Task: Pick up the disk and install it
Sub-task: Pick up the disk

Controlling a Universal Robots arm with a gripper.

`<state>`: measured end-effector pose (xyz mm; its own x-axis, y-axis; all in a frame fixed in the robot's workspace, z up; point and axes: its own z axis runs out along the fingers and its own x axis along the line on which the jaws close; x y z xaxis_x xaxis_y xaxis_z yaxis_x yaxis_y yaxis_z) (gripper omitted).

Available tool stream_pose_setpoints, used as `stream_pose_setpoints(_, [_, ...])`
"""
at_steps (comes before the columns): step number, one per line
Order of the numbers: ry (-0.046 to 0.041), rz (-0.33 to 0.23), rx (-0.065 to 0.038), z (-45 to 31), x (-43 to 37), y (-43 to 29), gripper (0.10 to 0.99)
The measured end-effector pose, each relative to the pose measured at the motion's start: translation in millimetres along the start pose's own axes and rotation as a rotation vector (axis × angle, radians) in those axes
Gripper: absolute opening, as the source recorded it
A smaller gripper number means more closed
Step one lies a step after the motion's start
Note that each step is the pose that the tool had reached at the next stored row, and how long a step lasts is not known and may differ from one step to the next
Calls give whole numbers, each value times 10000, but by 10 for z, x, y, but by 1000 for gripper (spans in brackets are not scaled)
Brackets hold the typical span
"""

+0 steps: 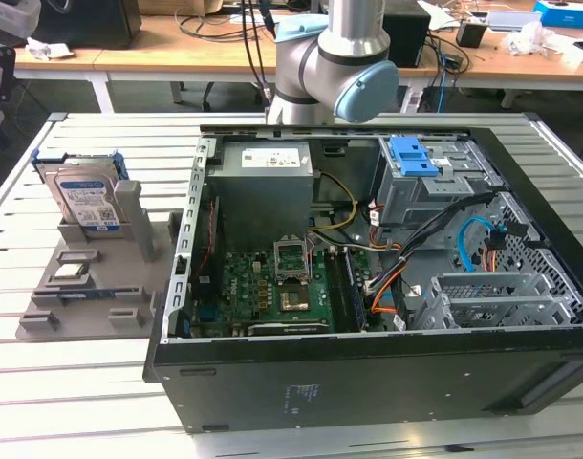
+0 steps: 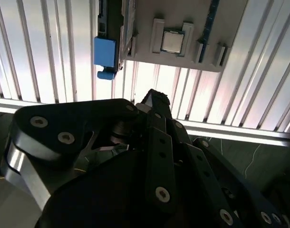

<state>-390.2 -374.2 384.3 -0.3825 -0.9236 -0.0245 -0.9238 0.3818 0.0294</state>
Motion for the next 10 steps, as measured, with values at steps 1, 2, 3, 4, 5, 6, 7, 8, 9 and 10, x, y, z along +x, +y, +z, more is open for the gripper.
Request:
stream_pose_setpoints(1, [3,-93,-2,0,0,0,106])
stream_pose_setpoints(2, [6,-215,-5,0,0,0,106])
stream_pose_setpoints(3, [10,-307,-7,0,0,0,106])
stream_pose_setpoints(4, [15,-479,-12,0,0,0,106])
stream_pose_setpoints(5, [17,-573,-14,0,0,0,106])
stream_pose_setpoints(6, [20,-705,-17,0,0,0,106])
stream_pose_setpoints(7, [28,-950,-23,0,0,0,106])
stream_pose_setpoints(8, [33,-1110,-27,0,0,0,106])
stream_pose_setpoints(9, [38,-1265,-31,0,0,0,106])
stream_pose_setpoints(10, [41,-1402,-34,0,0,0,106])
